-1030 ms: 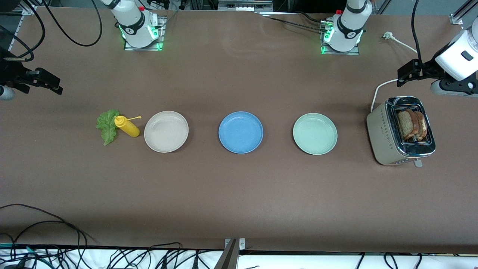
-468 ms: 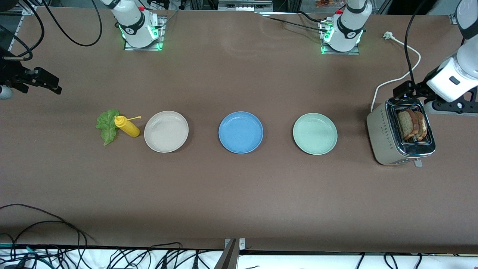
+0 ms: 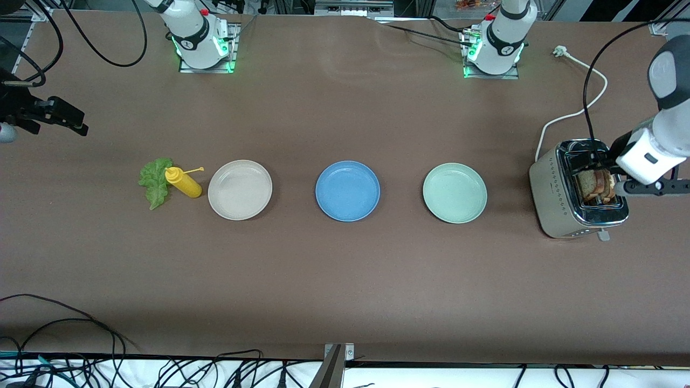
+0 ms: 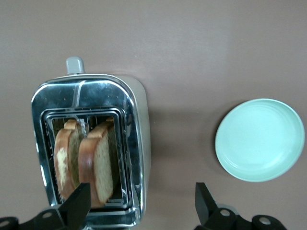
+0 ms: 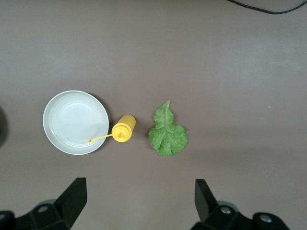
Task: Make sandwich in blue plate with both arms
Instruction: 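Lower the left gripper over the toaster onto a bread slice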
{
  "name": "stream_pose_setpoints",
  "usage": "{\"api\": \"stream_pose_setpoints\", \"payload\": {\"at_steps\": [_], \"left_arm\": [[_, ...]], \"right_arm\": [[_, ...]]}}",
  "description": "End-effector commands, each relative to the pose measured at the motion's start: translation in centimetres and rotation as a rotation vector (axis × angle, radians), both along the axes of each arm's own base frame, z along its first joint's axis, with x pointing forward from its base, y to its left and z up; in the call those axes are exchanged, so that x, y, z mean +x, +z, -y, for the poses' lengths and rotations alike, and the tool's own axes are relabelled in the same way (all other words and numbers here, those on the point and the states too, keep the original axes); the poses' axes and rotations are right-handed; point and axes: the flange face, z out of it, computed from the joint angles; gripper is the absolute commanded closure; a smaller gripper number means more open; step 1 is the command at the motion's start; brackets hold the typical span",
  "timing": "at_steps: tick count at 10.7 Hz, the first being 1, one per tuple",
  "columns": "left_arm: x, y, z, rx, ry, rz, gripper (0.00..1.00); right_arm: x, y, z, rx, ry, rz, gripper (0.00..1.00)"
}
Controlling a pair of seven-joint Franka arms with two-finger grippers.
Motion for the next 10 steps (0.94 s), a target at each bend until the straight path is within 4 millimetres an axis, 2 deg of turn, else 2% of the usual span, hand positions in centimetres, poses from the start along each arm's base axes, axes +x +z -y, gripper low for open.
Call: {"api": "stream_pose_setpoints", "payload": {"at_steps": [1,3,5,10], "left_arm": [[1.3,-3.2,-1.9,0.021,0.017,-0.018,0.07],[1.4,-5.3,-4.0,0.029,0.051,-0.042,0.09],[1.7,-6.9,-4.7,0.032,0.062,-0.056,0.10],[1.3,-8.7,-5.0,0.030,0.067,-0.092,0.17]], "right_arm": [[-0.1,0.7,0.1,0.011,-0.007,0.008,0.00],[0.0,0.7,0.1,0.013,-0.007,0.011,0.00],[0.1,0.6,0.1,0.013,-0.007,0.011,0.00],[0.3,0.1,-0.1,0.011,-0.004,0.003,0.00]]}}
